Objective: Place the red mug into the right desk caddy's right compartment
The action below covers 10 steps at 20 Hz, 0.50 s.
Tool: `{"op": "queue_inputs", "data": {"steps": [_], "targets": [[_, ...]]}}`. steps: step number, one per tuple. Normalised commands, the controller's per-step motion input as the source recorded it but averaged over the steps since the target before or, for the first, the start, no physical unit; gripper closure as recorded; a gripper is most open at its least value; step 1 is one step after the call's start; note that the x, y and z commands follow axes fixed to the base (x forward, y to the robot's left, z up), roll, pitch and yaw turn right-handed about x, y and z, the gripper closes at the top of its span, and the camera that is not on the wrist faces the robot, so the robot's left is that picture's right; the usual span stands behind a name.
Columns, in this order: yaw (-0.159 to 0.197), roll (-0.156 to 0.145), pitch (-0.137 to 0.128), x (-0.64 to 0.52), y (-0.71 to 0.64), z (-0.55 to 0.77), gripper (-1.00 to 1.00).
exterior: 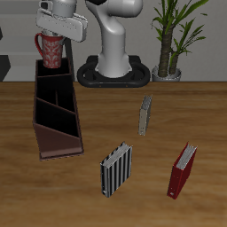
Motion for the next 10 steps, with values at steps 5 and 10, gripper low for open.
{"op": "queue_inputs", "data": {"steps": [5, 10], "targets": [[-0.065, 0.010, 0.042, 0.00, -0.05, -0.26, 1.00], [-0.058, 0.042, 0.012, -0.18, 0.17, -0.31, 1.00]]}}
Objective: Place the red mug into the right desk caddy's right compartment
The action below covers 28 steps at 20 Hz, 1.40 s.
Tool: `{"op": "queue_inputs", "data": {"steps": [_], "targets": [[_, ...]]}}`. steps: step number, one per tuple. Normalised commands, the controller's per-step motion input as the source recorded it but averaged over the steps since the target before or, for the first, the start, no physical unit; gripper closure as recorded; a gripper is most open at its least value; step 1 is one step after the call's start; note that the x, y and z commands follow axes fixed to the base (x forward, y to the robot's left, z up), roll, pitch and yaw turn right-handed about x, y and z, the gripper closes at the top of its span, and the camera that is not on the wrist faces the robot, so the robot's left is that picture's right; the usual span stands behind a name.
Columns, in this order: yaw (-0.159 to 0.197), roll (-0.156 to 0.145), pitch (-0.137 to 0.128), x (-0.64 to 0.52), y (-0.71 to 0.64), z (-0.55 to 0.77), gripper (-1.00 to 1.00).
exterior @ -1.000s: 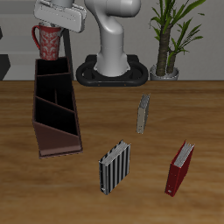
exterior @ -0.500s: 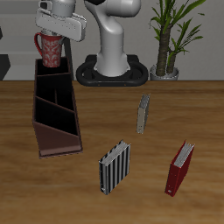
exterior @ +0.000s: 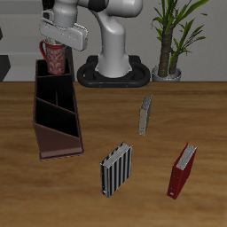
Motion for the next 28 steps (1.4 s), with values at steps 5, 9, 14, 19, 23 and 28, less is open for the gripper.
{"op": "queue_inputs", "data": {"steps": [5, 9, 14, 19, 23, 28], "targets": [[-0.036, 0.057, 0.028, 0.02, 0.16, -0.21, 1.00], [-0.009, 0.004, 0.014, 0.11, 0.02, -0.13, 1.00], [-0.027, -0.025, 0.023, 0.21, -0.15, -0.15, 1.00], [-0.042, -0.004, 0.070, 0.14, -0.05, -0.39, 1.00], [-0.060, -0.004, 0.062, 0.04, -0.04, -0.34, 1.00], [-0.089, 0.026, 0.037, -0.27, 0.14, -0.24, 1.00]]}}
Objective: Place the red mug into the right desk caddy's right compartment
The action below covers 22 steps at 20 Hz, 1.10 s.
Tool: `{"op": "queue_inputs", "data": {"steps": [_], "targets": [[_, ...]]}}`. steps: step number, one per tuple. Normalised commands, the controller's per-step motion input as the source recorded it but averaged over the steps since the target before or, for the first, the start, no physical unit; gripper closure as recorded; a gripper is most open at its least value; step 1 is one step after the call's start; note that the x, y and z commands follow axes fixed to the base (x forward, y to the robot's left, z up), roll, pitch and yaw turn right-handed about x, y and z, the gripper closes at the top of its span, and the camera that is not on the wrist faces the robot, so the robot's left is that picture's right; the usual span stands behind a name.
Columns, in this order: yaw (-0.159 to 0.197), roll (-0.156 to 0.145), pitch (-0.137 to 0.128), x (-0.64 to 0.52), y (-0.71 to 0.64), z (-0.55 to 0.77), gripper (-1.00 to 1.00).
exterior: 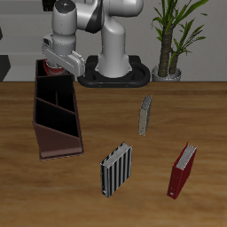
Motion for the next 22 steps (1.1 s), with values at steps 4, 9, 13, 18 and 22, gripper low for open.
{"op": "queue_inputs", "data": {"steps": [4, 9, 13, 18, 22], "targets": [[-0.066, 0.041, 0.051, -0.07, 0.19, -0.08, 1.00], [-0.036, 0.053, 0.020, -0.02, 0.15, 0.11, -1.00], [0.021, 0.022, -0.037, -0.07, 0.08, 0.18, -1.00], [0.007, 0.000, 0.000, 0.02, 0.00, 0.04, -1.00], [0.005, 0.006, 0.005, 0.06, -0.02, 0.05, -1.00]]}}
